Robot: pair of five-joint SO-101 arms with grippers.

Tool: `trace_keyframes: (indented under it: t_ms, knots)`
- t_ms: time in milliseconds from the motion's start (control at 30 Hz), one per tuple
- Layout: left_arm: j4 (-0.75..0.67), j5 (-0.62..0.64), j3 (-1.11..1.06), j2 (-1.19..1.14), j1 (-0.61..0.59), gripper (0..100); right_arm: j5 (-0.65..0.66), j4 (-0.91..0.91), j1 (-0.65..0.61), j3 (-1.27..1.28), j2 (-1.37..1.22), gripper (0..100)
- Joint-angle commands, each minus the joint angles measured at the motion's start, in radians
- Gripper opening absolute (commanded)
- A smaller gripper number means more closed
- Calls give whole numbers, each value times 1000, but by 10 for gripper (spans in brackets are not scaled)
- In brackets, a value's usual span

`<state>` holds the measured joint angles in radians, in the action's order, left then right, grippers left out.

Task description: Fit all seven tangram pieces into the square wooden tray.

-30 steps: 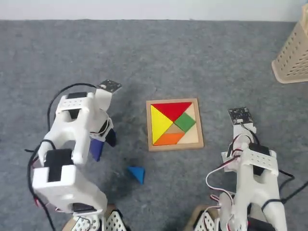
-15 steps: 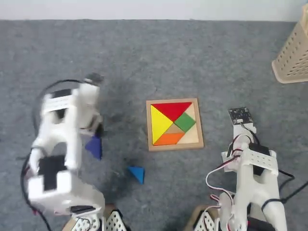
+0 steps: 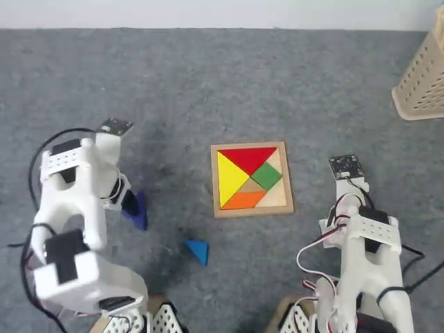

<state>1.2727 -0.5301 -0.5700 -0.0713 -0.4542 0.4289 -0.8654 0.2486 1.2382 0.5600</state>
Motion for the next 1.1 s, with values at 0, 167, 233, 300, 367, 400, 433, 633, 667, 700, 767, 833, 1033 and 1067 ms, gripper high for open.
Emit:
trace_keyframes:
  t_ms: [0, 167, 233, 300, 367, 400, 433, 633, 667, 700, 767, 833, 1033, 1067]
  knots:
    - [-18, 34, 38, -92, 15, 214, 21, 5, 16, 0, 27, 7]
    - [-18, 35, 38, -152, 46, 214, 23, 5, 16, 0, 27, 7]
    - [-18, 54, 38, -152, 61, 214, 23, 5, 16, 0, 27, 7]
    - [-18, 71, 38, -152, 80, 214, 23, 5, 16, 0, 27, 7]
    - [-17, 77, 36, -152, 100, 214, 23, 5, 16, 0, 27, 7]
    - [-15, 89, 35, -152, 106, 214, 23, 5, 16, 0, 27, 7]
    - [-15, 95, 35, -152, 110, 214, 23, 5, 16, 0, 27, 7]
    - [-23, 104, 36, -152, 121, 190, 23, 5, 16, 0, 27, 7]
    - [-32, 104, 38, -150, 120, 165, 23, 5, 16, 0, 27, 7]
    - [-37, 104, 39, -150, 118, 135, 23, 5, 16, 0, 27, 7]
    - [-48, 104, 41, -150, 121, 79, 23, 5, 16, 0, 27, 7]
    - [-54, 101, 44, -149, 123, 34, 23, 5, 16, 0, 27, 7]
    - [-40, 100, 54, -28, 141, 10, 23, 5, 16, 0, 27, 7]
    - [-18, 100, 54, 3, 152, 10, 23, 5, 16, 0, 27, 7]
